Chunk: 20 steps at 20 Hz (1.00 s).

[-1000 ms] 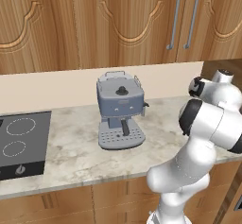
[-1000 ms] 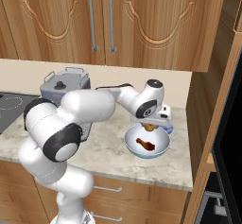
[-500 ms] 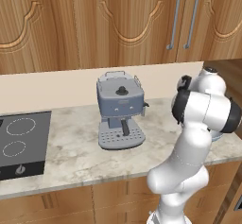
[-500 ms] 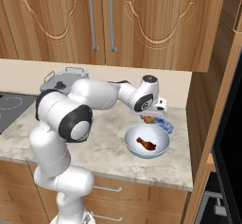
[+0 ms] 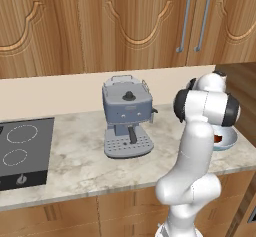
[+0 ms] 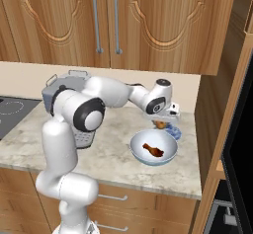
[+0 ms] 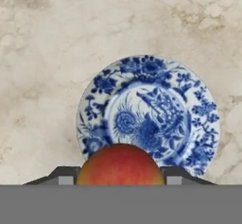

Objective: Remove the apple from the bowl and place it on the small plate. Then place the bowl with only the chicken drumstick in the microwave, close the door, and press the start button to microwave the chicken drumstick.

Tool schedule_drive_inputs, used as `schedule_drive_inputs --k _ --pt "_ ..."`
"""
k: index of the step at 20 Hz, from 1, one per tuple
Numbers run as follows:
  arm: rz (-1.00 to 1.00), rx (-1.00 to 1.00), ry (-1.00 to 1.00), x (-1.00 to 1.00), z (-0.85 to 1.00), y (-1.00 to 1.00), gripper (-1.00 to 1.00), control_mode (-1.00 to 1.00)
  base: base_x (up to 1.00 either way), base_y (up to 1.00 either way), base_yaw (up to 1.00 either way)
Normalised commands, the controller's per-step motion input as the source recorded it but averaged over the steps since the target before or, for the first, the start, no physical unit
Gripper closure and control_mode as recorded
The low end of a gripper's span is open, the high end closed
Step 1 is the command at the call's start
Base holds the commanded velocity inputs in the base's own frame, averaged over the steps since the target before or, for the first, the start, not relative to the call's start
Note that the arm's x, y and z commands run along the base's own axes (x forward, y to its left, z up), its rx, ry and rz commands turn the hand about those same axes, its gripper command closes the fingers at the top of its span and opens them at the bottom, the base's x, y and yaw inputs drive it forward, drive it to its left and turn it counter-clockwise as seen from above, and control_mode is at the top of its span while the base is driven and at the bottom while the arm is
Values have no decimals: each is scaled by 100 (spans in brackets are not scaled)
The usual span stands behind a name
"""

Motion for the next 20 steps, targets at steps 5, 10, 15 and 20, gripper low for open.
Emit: schedule_drive_inputs --k 5,10,15,20 --pt "-1 0 2 21 -15 -21 100 -100 0 0 0" --pt "0 0 6 25 -25 -8 100 -100 0 0 0" --pt "0 0 7 16 -30 -1 100 -100 0 0 0" --pt "0 0 7 9 -32 0 100 -100 0 0 0"
